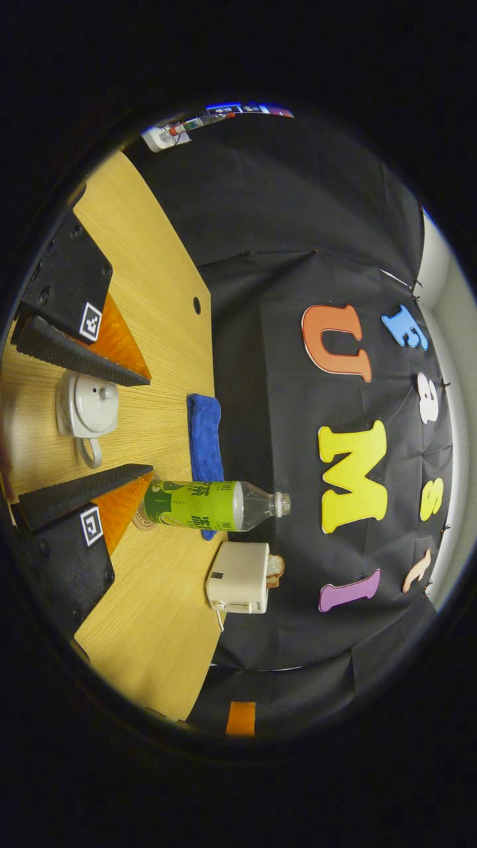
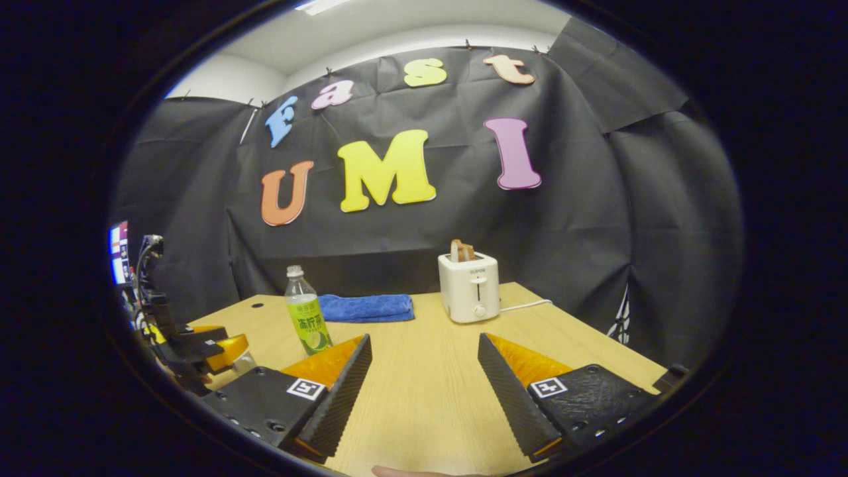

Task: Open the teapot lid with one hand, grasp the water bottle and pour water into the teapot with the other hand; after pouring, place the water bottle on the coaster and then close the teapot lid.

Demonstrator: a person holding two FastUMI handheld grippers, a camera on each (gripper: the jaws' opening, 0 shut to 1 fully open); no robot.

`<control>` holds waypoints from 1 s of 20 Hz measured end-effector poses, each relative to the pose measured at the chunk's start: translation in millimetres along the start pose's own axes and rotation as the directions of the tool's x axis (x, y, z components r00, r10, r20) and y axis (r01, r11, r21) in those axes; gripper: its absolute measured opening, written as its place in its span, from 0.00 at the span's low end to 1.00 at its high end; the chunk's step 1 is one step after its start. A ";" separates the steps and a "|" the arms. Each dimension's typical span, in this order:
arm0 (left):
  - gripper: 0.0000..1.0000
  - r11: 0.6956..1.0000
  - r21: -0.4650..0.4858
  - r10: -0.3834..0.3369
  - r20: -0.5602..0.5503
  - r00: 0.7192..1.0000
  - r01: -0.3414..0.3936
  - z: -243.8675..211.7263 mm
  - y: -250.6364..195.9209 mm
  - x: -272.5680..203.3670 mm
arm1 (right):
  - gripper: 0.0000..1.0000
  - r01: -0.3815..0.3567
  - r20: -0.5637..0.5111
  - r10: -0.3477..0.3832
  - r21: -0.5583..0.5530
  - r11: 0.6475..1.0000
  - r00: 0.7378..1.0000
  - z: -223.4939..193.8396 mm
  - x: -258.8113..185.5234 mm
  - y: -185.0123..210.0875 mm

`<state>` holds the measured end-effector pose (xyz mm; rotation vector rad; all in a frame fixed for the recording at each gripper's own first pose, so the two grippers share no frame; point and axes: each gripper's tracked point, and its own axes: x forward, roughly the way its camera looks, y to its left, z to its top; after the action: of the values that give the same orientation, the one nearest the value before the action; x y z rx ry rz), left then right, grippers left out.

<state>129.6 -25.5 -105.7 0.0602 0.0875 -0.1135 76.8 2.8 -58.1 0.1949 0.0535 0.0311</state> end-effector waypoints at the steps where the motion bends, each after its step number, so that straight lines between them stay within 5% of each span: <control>1: 0.75 1.000 0.003 0.012 0.004 1.000 -0.012 5.3 2.6 -6.8 | 0.96 0.004 -0.004 -0.004 0.006 1.000 1.000 -1.2 -0.4 -2.0; 10: 0.75 0.998 0.001 0.061 0.146 0.987 -0.062 89.8 4.6 -97.2 | 0.93 0.023 0.009 -0.023 -0.009 1.000 1.000 19.5 -23.7 0.3; 14: 0.82 0.998 -0.009 0.068 0.155 0.986 -0.067 110.9 5.1 -139.3 | 0.99 0.051 0.035 -0.050 -0.027 0.998 0.998 39.8 -55.5 7.9; 16: 0.99 0.996 -0.025 0.087 0.142 0.986 -0.084 116.0 11.7 -152.9 | 0.96 0.046 0.071 -0.043 -0.041 0.998 0.997 55.6 -75.6 16.2; 20: 1.00 0.992 -0.077 0.111 0.100 0.989 -0.104 114.4 26.5 -171.6 | 0.96 0.052 0.172 -0.033 -0.104 0.993 0.984 85.4 -113.8 25.6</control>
<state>-27.7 12.3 25.1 -0.0125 -0.0163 -0.0054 -32.6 7.4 36.2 0.0879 -0.1145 -0.0253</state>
